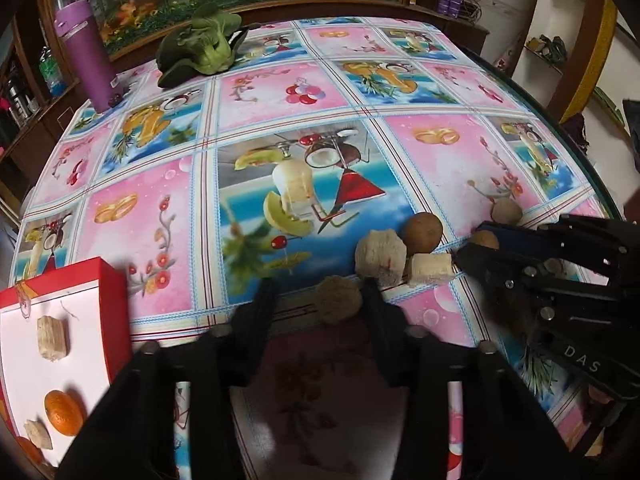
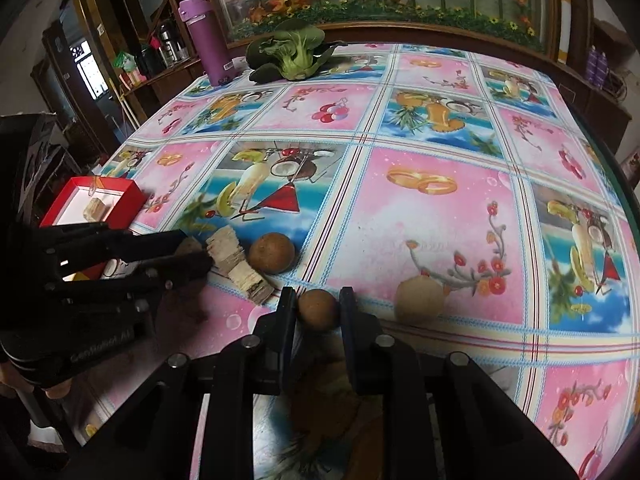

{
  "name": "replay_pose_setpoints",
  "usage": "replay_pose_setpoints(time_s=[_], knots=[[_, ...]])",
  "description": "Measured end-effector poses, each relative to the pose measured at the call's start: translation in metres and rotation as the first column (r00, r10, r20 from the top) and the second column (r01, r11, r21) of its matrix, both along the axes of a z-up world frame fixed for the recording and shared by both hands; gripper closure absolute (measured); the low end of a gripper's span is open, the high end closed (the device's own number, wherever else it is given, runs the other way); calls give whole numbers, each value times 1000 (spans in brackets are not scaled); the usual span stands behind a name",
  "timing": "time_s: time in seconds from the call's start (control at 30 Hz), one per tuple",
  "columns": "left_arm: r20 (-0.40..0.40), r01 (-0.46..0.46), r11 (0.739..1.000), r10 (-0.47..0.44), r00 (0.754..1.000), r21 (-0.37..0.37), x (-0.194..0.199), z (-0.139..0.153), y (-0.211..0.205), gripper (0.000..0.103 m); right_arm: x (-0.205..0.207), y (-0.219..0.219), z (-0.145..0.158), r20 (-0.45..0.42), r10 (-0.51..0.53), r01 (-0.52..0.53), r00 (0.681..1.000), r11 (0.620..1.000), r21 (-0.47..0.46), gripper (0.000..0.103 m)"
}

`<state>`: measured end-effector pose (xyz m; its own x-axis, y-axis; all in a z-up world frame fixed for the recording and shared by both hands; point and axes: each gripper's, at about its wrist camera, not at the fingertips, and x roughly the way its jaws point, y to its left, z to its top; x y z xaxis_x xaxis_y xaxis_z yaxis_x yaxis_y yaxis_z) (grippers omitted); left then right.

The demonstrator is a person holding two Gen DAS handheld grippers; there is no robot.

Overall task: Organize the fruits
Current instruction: 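Grasp a brown kiwi with the right tool while the left grasps a round taro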

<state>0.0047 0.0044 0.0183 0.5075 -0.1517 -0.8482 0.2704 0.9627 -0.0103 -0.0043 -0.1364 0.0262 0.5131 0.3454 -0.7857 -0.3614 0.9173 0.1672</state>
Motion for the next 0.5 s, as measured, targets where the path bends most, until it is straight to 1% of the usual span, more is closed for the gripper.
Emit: replay_pose_setpoints(time_s=[0.07,0.17,0.23,0.37,0.5], knots=[[-4,-10,1000,10,1000,-4,-2,1,1,77,-2,-1,0,-9,-6,6,1000,1000,9,83],[-11,-33,999,33,999,-22,-9,2,4,77,-8,-1,3,-12,-7,7,1000,1000,14,83],[1,-44,999,44,999,-29,-16,5,6,77,-13,0,8,-4,-4,4,1000,1000,13,83],[48,-71,997,73,996,-42,-36,20,14,77,-26,9,21,30,17,-18,999,1000,14,83],[138,-118,993,120,983,-25,-62,44,26,77,-40,30,35,67,61,-62,996,998,9,83]])
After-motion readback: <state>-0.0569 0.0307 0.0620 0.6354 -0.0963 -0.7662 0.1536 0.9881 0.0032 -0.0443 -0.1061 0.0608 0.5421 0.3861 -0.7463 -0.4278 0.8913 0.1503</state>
